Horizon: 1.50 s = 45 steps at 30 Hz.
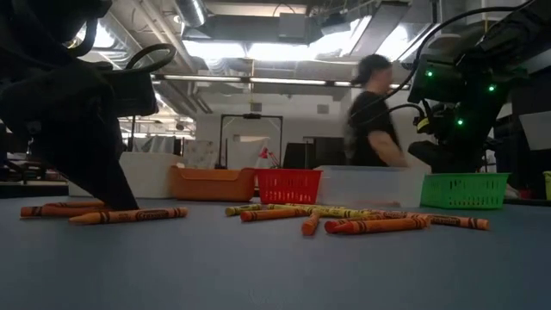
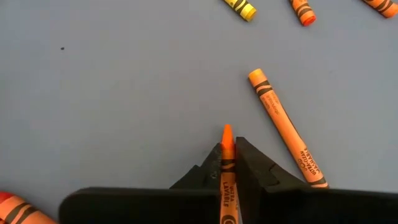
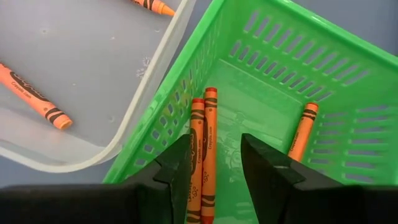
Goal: Sort crayons
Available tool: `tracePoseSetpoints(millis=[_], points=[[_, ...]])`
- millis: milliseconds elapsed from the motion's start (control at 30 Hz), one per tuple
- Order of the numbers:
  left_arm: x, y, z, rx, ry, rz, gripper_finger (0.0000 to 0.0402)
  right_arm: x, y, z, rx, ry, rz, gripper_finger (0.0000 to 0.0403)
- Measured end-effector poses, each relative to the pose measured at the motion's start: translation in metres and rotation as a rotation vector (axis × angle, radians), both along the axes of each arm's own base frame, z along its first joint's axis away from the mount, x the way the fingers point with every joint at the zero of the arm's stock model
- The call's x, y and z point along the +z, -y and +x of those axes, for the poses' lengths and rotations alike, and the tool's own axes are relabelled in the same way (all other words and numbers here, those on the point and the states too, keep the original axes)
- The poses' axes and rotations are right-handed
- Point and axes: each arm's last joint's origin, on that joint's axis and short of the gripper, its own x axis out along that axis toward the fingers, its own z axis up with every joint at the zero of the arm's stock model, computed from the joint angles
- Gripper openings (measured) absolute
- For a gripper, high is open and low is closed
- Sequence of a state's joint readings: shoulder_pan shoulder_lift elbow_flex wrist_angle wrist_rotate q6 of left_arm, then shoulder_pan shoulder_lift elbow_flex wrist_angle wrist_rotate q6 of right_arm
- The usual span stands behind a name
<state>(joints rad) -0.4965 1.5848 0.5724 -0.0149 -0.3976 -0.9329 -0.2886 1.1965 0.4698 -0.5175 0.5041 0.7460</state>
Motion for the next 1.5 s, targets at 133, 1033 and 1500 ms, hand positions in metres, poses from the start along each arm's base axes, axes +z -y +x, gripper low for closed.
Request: tracePoseSetpoints(millis=[133, 1033, 1500], points=[[0.000, 0.000, 0.000, 0.004, 0.003, 0.005, 0.0005, 0.000, 0.000, 0.000, 0.000, 0.000, 0.000, 0.0138], [0.050, -0.064, 0.022, 0.015, 0.211, 0.157, 0.0008, 0.000, 0.000, 0.000, 0.000, 0.001, 0.000, 0.0138], [0.089, -0.154, 0.028, 0.020, 0.318, 0.587, 0.0008, 0.000, 0.000, 0.000, 0.000, 0.004, -0.001, 0.0138]])
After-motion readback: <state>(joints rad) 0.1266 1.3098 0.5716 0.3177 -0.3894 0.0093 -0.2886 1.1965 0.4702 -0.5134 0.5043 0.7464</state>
